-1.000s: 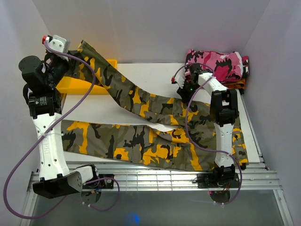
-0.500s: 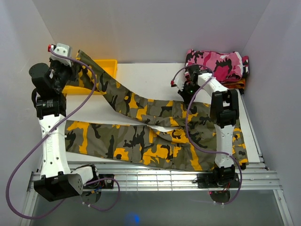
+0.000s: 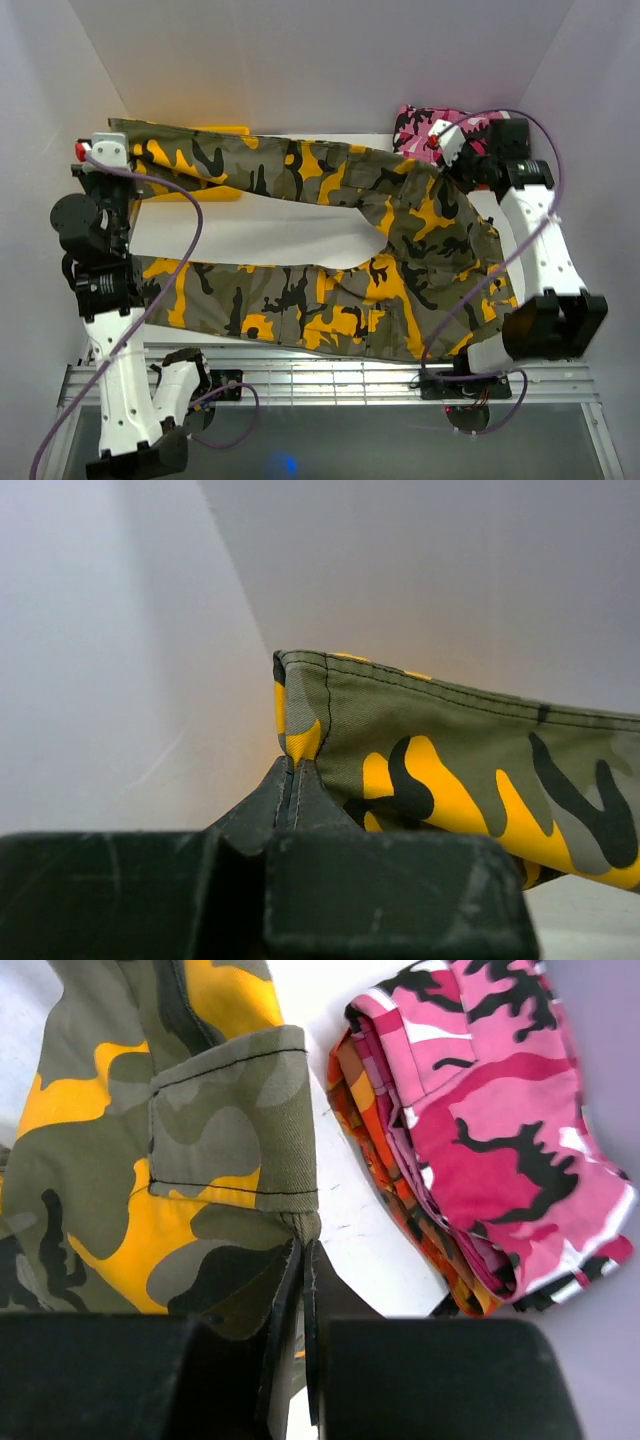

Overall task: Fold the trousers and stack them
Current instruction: Flatten the trousers out

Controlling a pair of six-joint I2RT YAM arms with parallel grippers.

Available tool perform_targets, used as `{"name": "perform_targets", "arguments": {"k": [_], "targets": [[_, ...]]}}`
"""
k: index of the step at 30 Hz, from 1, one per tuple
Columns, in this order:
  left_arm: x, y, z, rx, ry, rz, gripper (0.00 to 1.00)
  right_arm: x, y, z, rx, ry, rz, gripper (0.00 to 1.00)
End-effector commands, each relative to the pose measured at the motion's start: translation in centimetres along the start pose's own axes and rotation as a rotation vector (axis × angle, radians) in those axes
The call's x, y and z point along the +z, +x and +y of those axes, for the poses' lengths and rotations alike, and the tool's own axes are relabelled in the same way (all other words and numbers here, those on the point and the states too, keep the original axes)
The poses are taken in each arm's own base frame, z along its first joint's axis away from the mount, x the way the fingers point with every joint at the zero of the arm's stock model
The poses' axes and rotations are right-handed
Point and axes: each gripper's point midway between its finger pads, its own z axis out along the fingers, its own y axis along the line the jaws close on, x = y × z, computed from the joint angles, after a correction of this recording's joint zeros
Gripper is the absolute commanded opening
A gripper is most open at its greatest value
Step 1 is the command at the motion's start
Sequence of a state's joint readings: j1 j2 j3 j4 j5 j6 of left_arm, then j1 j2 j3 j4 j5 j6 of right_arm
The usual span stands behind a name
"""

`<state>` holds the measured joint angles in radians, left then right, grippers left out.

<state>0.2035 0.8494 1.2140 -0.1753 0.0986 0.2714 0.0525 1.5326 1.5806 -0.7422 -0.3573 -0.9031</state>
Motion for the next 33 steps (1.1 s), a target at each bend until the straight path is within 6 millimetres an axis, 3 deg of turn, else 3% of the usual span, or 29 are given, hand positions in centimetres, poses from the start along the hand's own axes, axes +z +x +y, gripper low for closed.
{"name": "perform_targets", "arguments": {"k": [1, 3, 4, 6, 7, 12, 13, 15, 16, 17, 18, 19, 20, 21, 22, 23, 24, 25, 26, 27, 28, 29, 30, 31, 32, 33], "targets": [[-4.1, -0.6, 3.7, 0.036, -0.202, 0.045, 0.0, -3.0, -0.8, 1.6, -0.036, 0.078, -0.113, 0.08], [-6.9, -0.3, 4.0, 0.042, -0.238, 0.052, 0.0, -4.4, -0.8, 2.9, -0.091, 0.094, -0.148, 0.08], [-7.4, 1.8, 3.7, 0.058, -0.242, 0.093, 0.0, -5.5, -0.5, 4.4, -0.112, 0.1, -0.162, 0.08], [-9.0, 3.7, 4.0, 0.071, -0.278, 0.145, 0.0, -6.1, -0.1, 5.7, -0.146, 0.098, -0.173, 0.08], [-9.3, 5.7, 3.7, 0.073, -0.281, 0.193, 0.0, -6.3, 0.5, 6.5, -0.152, 0.095, -0.168, 0.08], [-9.3, 9.7, 2.7, 0.062, -0.272, 0.261, 0.0, -3.9, 3.6, 7.6, -0.12, -0.005, -0.061, 0.08], [-8.7, 11.2, 2.4, 0.061, -0.267, 0.298, 0.0, -1.9, 4.8, 8.1, -0.1, -0.077, -0.023, 0.08], [-7.5, 14.0, 2.0, 0.046, -0.27, 0.356, 0.0, -0.4, 4.6, 7.5, -0.083, -0.139, 0.006, 0.08], [-6.4, 16.4, 1.6, 0.048, -0.264, 0.419, 0.0, 2.5, 6.7, 8.8, -0.029, -0.256, 0.078, 0.08], [-5.5, 18.1, 1.3, 0.046, -0.264, 0.428, 0.0, 3.8, 7.0, 8.7, -0.002, -0.292, 0.105, 0.08], [-4.6, 19.3, 1.0, 0.046, -0.258, 0.441, 0.01, 4.8, 5.7, 6.6, -0.008, -0.281, 0.109, 0.08], [-3.8, 20.5, 0.7, 0.043, -0.25, 0.455, 0.02, 8.4, 7.9, 8.1, 0.05, -0.394, 0.195, 0.08], [-1.8, 21.8, 0.8, 0.04, -0.257, 0.443, 0.01, 9.9, 7.9, 7.6, 0.099, -0.402, 0.224, 0.08], [-0.8, 22.4, 0.9, 0.039, -0.262, 0.426, 0.01, 11.2, 5.2, 4.1, 0.084, -0.337, 0.191, 0.08], [-0.1, 23.1, 2.1, 0.033, -0.291, 0.425, 0.0, 14.9, 6.9, 4.5, 0.135, -0.379, 0.237, 0.08], [1.7, 25.1, 1.7, 0.009, -0.241, 0.446, 0.0, 16.2, 6.5, 3.4, 0.159, -0.357, 0.242, 0.08], [3.2, 24.9, 2.8, -0.021, -0.246, 0.432, 0.0, 18.8, 6.0, 1.0, 0.183, -0.298, 0.252, 0.08], [3.6, 26.6, 4.3, -0.037, -0.269, 0.483, 0.0, 20.0, 5.7, 0.9, 0.166, -0.291, 0.268, 0.08], [4.1, 30.9, 4.2, -0.064, -0.251, 0.596, 0.04, 20.8, 5.9, 0.7, 0.145, -0.277, 0.299, 0.08], [5.8, 30.3, 5.4, -0.07, -0.248, 0.592, 0.16, 21.8, 7.6, -0.1, 0.097, -0.214, 0.387, 0.13], [5.5, 31.8, 6.3, -0.079, -0.263, 0.643, 0.27, 22.6, 8.4, 1.4, 0.065, -0.214, 0.439, 0.19], [5.6, 32.7, 6.4, -0.095, -0.247, 0.662, 0.5, 22.7, 9.3, 1.6, 0.051, -0.193, 0.47, 0.31], [5.5, 33.2, 6.9, -0.102, -0.256, 0.671, 0.59, 21.9, 8.2, -0.1, 0.043, -0.099, 0.448, 0.56], [5.3, 33.2, 7.4, -0.108, -0.269, 0.664, 0.68, 21.5, 10.1, 1.4, 0.064, -0.112, 0.489, 0.73], [5.3, 32.8, 7.0, -0.109, -0.245, 0.656, 0.85, 19.7, 8.4, -0.3, 0.081, -0.041, 0.444, 0.93], [5.6, 32.3, 6.5, -0.114, -0.207, 0.643, 0.9, 18.7, 8.2, -0.5, 0.089, -0.035, 0.428, 0.95]]}}
